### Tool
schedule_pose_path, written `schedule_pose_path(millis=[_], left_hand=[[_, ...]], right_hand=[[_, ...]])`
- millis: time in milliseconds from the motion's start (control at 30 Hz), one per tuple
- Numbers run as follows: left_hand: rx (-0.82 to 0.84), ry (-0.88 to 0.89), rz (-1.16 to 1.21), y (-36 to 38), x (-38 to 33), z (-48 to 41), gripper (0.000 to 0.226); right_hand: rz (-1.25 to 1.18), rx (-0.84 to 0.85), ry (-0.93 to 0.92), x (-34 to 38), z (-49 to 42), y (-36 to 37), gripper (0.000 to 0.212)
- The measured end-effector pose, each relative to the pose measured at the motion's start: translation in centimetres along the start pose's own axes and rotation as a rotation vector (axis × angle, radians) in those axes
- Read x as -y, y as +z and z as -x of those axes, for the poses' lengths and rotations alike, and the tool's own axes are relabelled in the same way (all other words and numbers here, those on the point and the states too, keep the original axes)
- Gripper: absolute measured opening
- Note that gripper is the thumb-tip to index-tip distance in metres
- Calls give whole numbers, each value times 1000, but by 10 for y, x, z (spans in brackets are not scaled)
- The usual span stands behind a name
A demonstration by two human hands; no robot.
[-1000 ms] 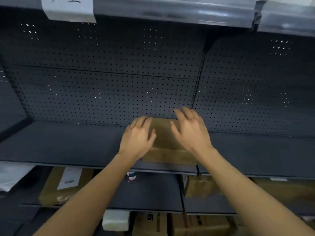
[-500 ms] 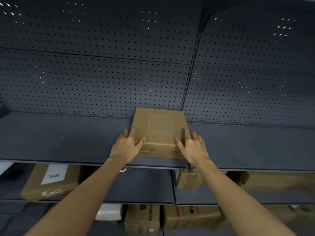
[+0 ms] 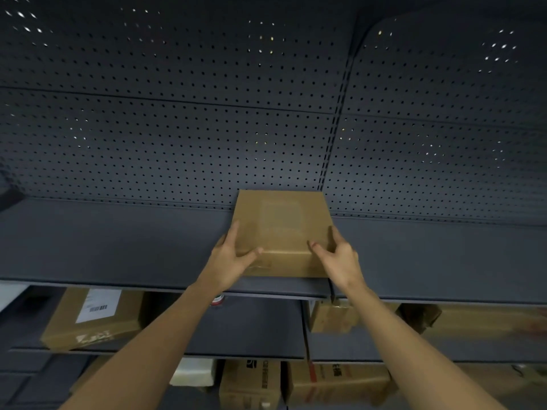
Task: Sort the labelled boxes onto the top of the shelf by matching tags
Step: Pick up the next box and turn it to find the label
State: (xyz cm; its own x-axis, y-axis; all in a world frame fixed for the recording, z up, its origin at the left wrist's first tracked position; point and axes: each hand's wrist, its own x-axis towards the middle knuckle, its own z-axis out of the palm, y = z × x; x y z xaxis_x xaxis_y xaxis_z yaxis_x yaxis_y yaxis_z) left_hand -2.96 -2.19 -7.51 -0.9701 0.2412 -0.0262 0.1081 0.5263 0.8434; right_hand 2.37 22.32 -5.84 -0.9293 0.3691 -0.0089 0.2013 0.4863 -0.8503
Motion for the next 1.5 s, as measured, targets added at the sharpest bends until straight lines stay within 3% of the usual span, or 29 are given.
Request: schedule_pose_path(millis=[200,600,767,900,967,1000,1133,1267,1500], left_hand=[[-28,30,-45,-4,-7,7,125],[-191,68,203,-8,-5,22,106],[-234,56,345,-8,-11,27,106],[-272,8,491,0,-14,31,105],[-266,-4,549,7,-16,32,108],[-258,-6,574,11,-17,33,110],[-227,29,590,28,-25,39,109],[-256,71,581,39,-32,44,102],[-262,127,561,42,-39,56,98]], right_hand=[[-198,-72,-138,21,9,-15,85],[-316,-29,-299,54,21,-28,61],[-472,-11,-190,49,26,-22,85],[-529,96,-86,47,34,-7,126],[-593,167,-84,52,40,3,136],[-626,194,-80,55,42,8,132],[-704,143,-113,65,49,27,76],[-695,-30,-123,73,55,34,73],[-668,-112,-94,80,67,36,83]])
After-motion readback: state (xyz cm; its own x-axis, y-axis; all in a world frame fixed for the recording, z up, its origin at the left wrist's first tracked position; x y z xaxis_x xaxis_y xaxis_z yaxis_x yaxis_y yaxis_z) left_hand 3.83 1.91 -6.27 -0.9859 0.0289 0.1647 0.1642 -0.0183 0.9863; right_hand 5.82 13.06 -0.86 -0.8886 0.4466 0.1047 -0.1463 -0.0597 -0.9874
